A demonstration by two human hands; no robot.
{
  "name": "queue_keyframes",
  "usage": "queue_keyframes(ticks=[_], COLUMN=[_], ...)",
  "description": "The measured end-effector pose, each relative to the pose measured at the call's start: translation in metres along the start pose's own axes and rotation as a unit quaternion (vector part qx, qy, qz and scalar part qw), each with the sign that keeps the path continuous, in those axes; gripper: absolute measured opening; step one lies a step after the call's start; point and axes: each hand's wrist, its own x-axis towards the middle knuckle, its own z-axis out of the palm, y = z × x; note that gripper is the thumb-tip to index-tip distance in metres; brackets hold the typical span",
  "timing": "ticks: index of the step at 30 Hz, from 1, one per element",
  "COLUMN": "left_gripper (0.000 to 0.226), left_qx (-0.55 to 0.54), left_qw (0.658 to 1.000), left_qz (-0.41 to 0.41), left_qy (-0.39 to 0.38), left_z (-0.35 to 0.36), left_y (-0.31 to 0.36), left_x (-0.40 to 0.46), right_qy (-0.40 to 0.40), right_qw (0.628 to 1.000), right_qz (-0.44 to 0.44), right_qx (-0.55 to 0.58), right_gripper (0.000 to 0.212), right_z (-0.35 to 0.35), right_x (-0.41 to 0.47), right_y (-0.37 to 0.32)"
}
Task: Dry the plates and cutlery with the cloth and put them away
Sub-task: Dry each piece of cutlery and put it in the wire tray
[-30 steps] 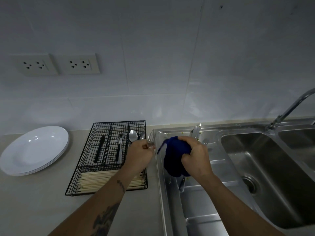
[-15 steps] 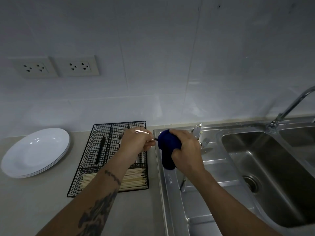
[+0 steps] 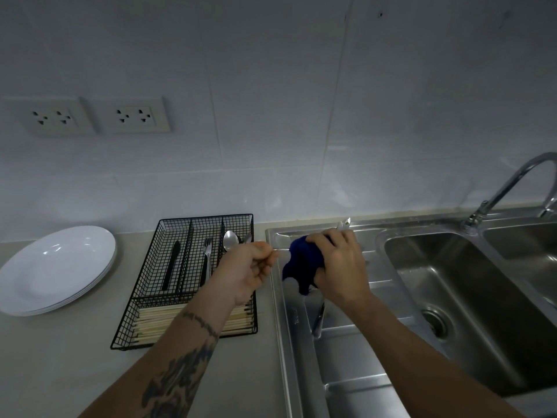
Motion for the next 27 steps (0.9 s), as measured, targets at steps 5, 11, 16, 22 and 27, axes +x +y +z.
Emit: queue_keyframes(ticks=[5,11,16,22,27], left_gripper=[0.011,0.017,0.021,0.024,0.024], left_qx=[0.392,0.575,0.564,0.557,0.543], left_qw=[0.89,0.733,0.755,0.782,0.807], left_qz=[0.232,0.362,0.331,0.275,0.229], left_qy=[0.023,0.04,0.049,0.055,0.046], left_z=[-0.008,-0.005,0.01,0.004,-0.006], left_y=[0.004,-0.003,-0.007,-0.004,-0.002], left_x=[0.002,0.008,0.011,0.007,0.004], right_qy=[-0.033,-0.065,-0.02,-0.104,-0.146], right_qw=[0.999,0.994,1.0,0.991,0.976], right_qz=[0.029,0.086,0.009,-0.084,-0.154], right_qx=[0.005,0.035,-0.004,-0.011,0.042], right_gripper=[0.049,0.049,0.044,0.075,0.082], right_z=[-0.01,-0.018,-0.006,0.011,0.018], right_x=[0.008,0.016,0.011,-0.018,-0.028], right_y=[0.014,0.003,-0.028,-0.031,-0.014])
